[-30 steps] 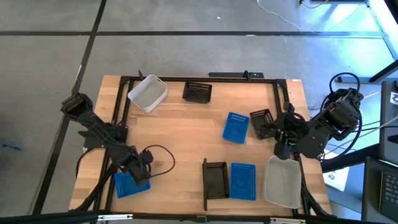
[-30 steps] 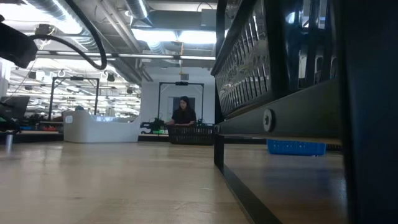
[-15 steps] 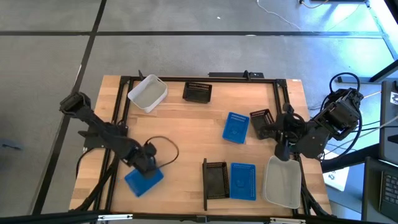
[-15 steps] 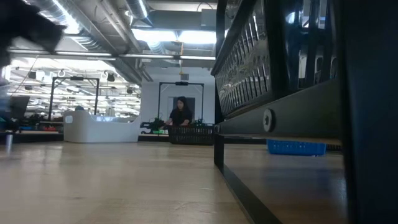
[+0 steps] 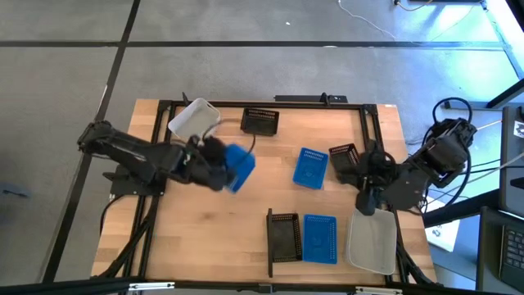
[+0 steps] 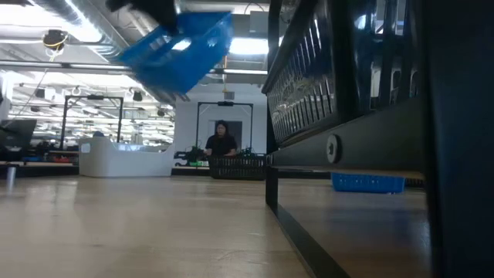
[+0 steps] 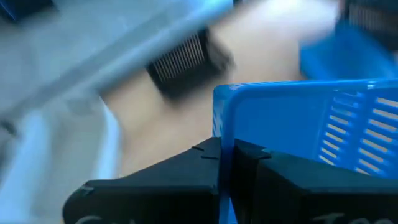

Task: Stack baskets on shelf by color
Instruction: Stack the bottom blue bin on top of the blue bin on the shelf

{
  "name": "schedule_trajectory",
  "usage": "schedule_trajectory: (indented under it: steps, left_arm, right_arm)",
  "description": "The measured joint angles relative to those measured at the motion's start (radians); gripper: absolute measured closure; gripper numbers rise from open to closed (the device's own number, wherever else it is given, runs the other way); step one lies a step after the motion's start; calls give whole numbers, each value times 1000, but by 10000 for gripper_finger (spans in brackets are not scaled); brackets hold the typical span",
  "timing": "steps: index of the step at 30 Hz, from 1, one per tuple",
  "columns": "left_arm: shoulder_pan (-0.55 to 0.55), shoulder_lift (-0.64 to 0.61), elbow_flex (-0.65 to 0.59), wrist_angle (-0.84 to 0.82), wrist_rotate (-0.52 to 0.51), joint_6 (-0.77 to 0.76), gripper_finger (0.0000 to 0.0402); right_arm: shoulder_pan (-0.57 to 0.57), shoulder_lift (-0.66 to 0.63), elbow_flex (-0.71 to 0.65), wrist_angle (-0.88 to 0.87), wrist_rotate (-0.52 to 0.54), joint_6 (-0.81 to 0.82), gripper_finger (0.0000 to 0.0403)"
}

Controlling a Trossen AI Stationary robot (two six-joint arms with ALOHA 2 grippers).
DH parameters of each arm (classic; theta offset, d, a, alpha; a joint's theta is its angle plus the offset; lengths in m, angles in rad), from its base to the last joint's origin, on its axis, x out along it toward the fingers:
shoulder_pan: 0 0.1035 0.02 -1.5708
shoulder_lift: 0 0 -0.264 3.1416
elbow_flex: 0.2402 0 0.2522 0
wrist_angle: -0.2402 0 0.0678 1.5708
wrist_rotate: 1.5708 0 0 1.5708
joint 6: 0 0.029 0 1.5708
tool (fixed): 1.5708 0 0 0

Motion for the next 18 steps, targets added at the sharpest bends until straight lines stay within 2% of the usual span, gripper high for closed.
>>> schedule_trajectory:
  steps: [3, 7, 10, 13, 16, 18]
  left_arm:
    - [41, 0, 58, 123, -153, 196, 401]
    - [78, 0, 75, 422, -286, 529, 401]
    - [93, 14, 76, 650, -322, 754, 401]
    - [101, 37, 76, 789, -355, 923, 401]
    - [111, 52, 75, 839, -352, 999, 401]
    - [119, 67, 76, 851, -354, 998, 401]
  right_arm:
    - [-30, 26, 0, 1, 45, -42, 331]
    - [-70, 78, 0, 48, 142, -236, 331]
    - [-96, 132, 0, 141, 252, -466, 331]
    - [-123, 188, 0, 259, 352, -689, 331]
    - [-153, 242, 0, 390, 479, -832, 331]
    - [-175, 268, 0, 470, 537, -909, 331]
